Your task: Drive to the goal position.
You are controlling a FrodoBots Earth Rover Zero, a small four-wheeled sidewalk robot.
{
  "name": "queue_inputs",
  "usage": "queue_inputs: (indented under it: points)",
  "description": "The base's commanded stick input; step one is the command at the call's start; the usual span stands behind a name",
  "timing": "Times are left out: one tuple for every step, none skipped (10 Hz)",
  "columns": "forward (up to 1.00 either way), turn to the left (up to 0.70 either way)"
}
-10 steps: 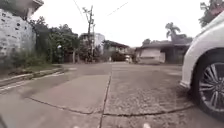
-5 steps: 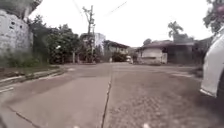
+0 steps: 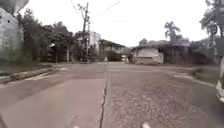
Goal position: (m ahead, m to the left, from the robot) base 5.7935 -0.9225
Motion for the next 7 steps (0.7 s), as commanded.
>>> queue_inputs:
  points:
    - [0.85, 0.01]
    - [0.85, 0.01]
    - [0.85, 0.01]
    - [0.85, 0.01]
    - [0.85, 0.01]
    - [0.85, 0.01]
    - [0.85, 0.01]
